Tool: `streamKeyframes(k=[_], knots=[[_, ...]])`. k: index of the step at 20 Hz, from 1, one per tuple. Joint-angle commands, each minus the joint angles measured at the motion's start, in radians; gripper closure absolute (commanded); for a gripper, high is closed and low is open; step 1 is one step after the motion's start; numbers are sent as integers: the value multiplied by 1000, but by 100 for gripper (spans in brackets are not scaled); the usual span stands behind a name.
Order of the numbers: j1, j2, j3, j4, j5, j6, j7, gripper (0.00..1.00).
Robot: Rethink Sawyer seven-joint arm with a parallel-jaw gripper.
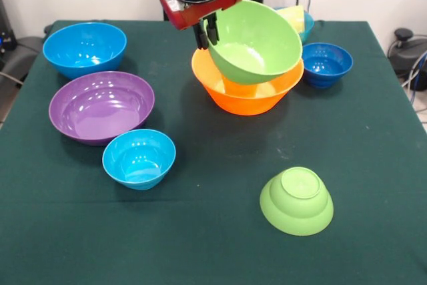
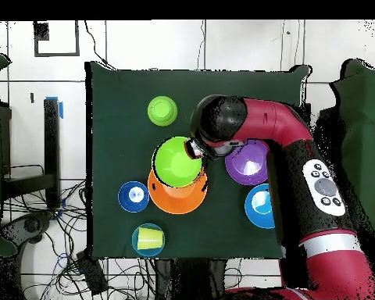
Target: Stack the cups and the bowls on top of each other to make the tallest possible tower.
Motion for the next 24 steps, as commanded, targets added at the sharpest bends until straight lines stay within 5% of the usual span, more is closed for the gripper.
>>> streamKeyframes(k=[1, 24], knots=[[-8, 52, 64, 61, 19, -70, -43, 100], [-3, 76, 65, 41, 47, 26, -56, 100]])
